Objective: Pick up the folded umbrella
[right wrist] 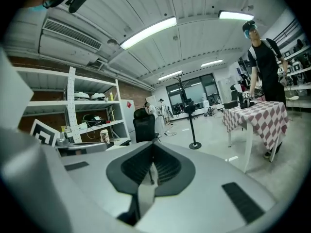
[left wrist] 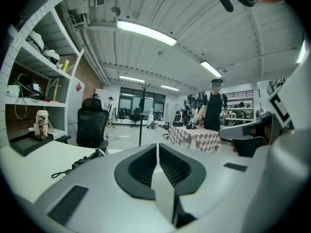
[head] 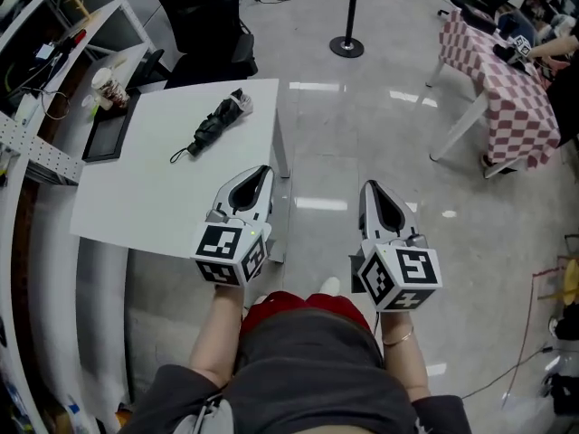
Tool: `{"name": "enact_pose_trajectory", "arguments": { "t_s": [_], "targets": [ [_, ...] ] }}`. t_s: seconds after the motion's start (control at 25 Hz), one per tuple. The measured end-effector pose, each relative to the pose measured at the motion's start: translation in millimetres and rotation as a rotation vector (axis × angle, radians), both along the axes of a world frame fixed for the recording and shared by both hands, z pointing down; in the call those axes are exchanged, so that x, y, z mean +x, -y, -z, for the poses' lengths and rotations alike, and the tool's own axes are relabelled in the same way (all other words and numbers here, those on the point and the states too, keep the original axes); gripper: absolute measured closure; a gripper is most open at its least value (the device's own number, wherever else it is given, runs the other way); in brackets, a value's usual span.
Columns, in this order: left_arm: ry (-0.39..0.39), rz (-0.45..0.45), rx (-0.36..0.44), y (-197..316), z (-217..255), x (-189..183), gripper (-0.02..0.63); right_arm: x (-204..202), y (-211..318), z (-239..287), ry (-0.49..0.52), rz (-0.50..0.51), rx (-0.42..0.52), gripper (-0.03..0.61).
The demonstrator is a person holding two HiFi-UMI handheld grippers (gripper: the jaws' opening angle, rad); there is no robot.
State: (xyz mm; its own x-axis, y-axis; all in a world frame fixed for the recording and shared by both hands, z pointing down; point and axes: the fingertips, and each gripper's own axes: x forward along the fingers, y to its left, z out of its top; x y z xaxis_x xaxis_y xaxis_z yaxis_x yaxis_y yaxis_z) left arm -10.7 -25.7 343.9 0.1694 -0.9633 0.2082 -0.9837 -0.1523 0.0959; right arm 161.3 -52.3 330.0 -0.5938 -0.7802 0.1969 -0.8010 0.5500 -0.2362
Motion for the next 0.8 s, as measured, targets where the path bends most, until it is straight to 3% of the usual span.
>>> {"name": "enact_pose_trajectory", "arguments": {
  "t_s": [0.24, 0.48, 0.8],
  "targets": [
    [0.022, 0.144, 0.010, 12, 9, -5, 0.587, 10, 28, -2, 0.000, 0.112, -0.002, 0.560],
    [0.064, 0.261, -0.011, 13, 16, -33, 0.544, 4, 44, -4, 0.027, 0.195, -0.022, 0.560],
    [0.126, 0.312, -0.095, 36, 3, -80, 0.441, -7, 75, -13, 0.013, 0.236, -0.045, 0.560]
  ]
}}
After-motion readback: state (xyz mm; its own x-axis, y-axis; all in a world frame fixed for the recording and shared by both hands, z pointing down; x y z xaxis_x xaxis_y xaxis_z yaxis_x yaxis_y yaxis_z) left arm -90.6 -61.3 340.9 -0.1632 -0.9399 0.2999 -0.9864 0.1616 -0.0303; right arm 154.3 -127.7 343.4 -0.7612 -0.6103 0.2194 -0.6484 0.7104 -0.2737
